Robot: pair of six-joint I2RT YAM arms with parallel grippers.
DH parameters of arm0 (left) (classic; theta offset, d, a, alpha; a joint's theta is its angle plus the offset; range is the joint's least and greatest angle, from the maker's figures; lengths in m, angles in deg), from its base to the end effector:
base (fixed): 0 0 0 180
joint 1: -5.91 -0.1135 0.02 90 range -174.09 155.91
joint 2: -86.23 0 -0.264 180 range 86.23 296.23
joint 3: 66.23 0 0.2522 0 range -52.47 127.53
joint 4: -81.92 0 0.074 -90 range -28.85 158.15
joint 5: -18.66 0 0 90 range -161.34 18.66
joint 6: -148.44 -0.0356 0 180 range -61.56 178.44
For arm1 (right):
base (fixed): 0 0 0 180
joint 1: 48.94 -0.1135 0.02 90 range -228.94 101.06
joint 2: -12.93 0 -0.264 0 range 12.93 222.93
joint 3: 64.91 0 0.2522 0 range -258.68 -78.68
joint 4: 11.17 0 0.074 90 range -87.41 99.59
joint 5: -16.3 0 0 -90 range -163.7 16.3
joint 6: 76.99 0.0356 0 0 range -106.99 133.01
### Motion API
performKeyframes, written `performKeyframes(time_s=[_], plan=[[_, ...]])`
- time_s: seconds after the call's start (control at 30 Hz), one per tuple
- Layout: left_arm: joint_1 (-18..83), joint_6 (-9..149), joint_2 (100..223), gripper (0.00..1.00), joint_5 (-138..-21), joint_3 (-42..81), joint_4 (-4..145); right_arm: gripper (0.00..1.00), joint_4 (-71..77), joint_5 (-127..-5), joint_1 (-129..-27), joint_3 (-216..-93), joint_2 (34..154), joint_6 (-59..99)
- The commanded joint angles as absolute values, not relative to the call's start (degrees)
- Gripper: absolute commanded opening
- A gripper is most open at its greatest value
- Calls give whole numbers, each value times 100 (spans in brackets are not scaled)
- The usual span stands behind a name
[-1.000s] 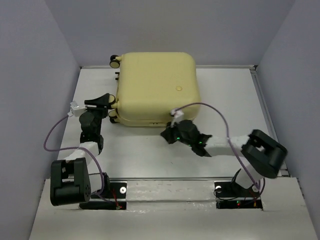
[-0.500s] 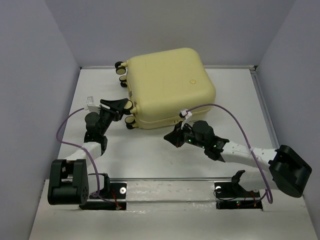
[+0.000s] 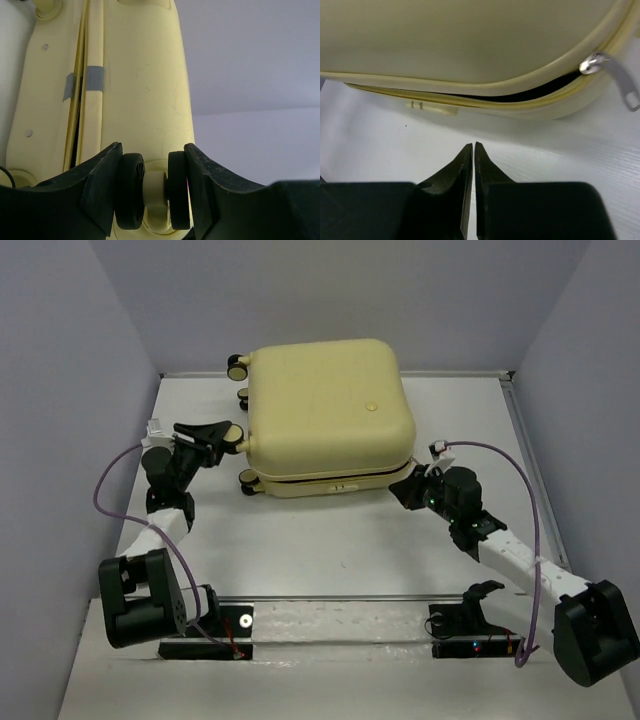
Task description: Pack the luggage
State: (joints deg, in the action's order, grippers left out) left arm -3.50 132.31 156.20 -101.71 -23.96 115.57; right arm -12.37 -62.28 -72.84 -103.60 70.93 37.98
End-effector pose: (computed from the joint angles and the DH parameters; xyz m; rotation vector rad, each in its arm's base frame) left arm 0.2565 0.0243 0.2552 -0.6827 1.4721 -1.2762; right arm 0.1998 0.0962 0.2201 -0.1231 1.9507 0.7622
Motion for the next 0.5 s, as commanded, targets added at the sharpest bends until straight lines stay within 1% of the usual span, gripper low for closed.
performKeyframes(time_s=[0.0,0.03,0.07,0.1,0.13,0.23,0.3,0.37,0.47], plan=[[-1174,12990,15715,6,-10262,-1653,11544,19,-1007,-5762,-6741,-10601,6918,3692],[-1384,12998,15750,6,-10367,-1592,11500,36,-989,-5709,-6600,-10671,6944,3640],[-1473,12998,15820,6,-10429,-1574,11491,45,-972,-5274,-6425,-10750,7136,3491],[-1544,12998,15856,6,-10465,-1539,11465,53,-972,-4886,-6118,-10846,7286,3385],[-1597,13007,15900,6,-10561,-1486,11456,57,-980,-4630,-6046,-11065,7453,3262],[-1650,13051,16049,6,-10684,-1433,11491,62,-989,-4242,-5896,-11277,7962,2735],[-1554,12990,16006,6,-10685,-1485,11500,63,-1041,-3891,-5773,-11366,8069,2620],[-1466,12911,15944,6,-10658,-1573,11474,67,-1068,-3601,-5720,-11392,8157,2392],[-1343,12875,15874,6,-10676,-1600,11430,67,-1252,-2767,-5720,-11453,8359,2285]])
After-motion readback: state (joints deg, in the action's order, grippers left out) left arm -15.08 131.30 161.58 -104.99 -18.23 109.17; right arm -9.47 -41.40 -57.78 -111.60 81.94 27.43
